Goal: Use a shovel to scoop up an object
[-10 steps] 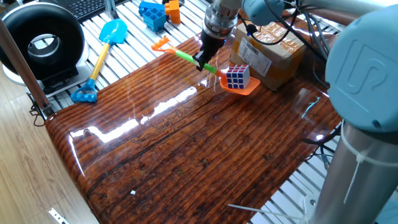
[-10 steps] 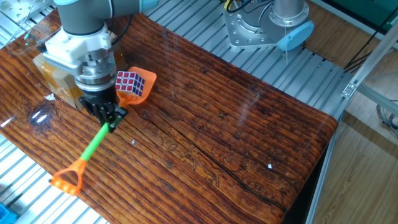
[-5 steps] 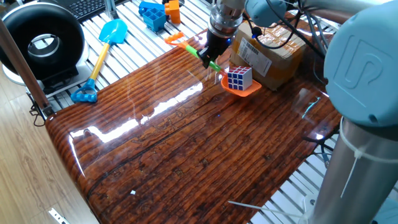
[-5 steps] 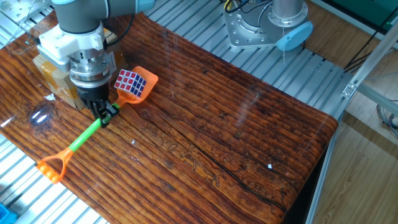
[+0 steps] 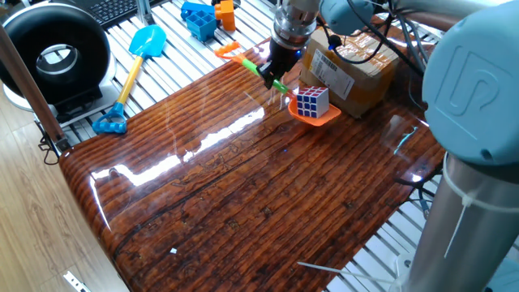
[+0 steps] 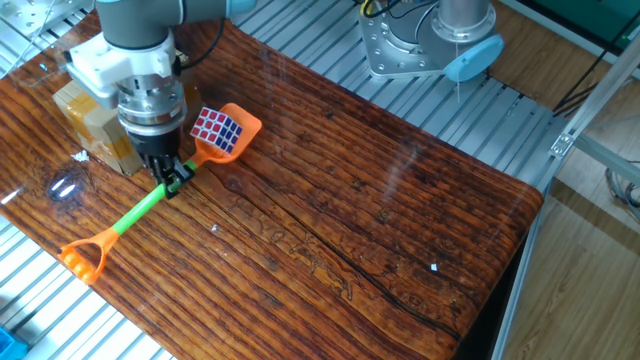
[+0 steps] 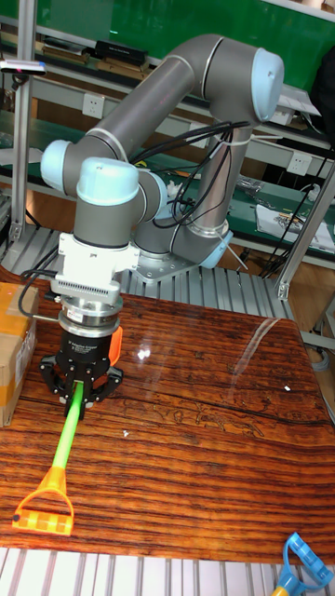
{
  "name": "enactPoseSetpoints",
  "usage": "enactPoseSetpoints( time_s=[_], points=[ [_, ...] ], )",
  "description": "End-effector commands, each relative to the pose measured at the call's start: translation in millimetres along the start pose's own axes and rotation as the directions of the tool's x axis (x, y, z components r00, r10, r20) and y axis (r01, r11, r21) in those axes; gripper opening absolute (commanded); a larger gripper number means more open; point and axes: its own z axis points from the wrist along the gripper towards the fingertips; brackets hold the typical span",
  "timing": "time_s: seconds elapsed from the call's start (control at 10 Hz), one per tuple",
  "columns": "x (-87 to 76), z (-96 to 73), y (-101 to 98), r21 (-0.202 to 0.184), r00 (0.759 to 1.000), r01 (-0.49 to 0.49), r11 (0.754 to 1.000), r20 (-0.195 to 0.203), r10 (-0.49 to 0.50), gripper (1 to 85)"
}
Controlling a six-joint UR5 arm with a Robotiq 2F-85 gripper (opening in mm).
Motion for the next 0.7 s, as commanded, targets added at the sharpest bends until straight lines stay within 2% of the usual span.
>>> enactPoseSetpoints(
  time_s=[0.0,0.2,0.6],
  points=[
    [6.6,1.8,-5.7,-0.016,1.000,-0.006,1.000,0.017,0.006,1.0],
    [10.5,7.3,-10.7,-0.022,0.999,-0.003,1.000,0.043,0.004,1.0],
    [21.5,7.2,-10.9,-0.026,0.998,-0.050,0.998,0.039,0.051,1.0]
  ],
)
